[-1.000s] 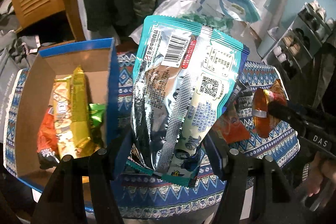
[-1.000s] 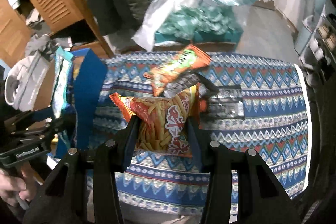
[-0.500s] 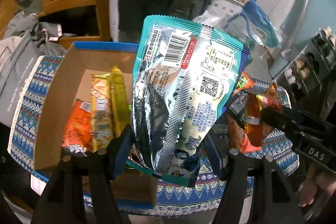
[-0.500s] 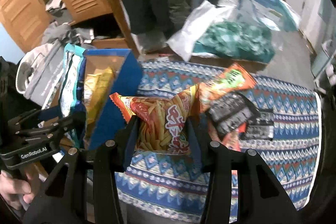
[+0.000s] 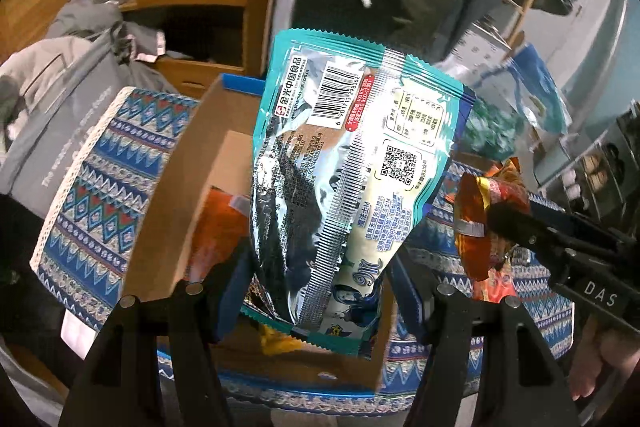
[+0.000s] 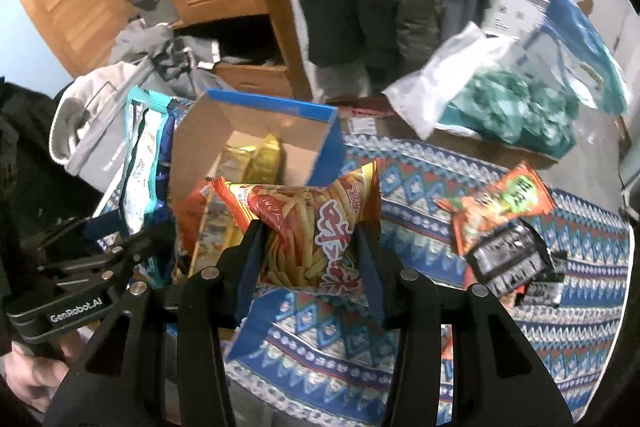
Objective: Organize snacks
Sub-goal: 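Lift both held bags and carry them over the cardboard box, then open both grippers to drop the teal and orange bags into the box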
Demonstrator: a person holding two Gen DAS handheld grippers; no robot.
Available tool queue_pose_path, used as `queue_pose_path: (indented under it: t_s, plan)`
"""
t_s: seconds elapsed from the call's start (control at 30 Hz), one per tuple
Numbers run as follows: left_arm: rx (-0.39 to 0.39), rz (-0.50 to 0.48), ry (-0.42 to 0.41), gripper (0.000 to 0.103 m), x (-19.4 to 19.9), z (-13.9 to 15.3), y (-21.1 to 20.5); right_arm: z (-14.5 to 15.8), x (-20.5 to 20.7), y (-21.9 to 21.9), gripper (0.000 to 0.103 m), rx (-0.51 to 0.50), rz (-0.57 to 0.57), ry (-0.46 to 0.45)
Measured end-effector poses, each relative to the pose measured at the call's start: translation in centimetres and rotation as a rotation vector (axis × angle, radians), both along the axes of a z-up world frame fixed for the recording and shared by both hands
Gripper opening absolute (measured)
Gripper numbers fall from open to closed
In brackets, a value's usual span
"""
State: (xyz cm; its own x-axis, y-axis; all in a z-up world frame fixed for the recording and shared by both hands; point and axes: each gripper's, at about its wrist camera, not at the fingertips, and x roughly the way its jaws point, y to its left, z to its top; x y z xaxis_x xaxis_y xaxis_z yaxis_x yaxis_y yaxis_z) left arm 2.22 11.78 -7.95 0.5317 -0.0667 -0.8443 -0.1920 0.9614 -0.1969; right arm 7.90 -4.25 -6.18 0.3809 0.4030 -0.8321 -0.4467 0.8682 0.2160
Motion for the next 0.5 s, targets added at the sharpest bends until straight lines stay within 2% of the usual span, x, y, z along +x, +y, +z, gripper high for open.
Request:
queue_pose_path:
  t_s: [0.23, 0.5]
  plan:
    - [-0.012, 0.071, 0.030, 0.067, 0.0, -1.2, 3.6, -0.8, 0.3, 4.6, 0.045, -0.014, 0.082, 0.009]
    - [-0.021, 0.109, 0.074, 0.067, -0.4, -3.1, 5.5, -2.0, 0.2, 8.4, 0.045, -0.019, 0.161, 0.028]
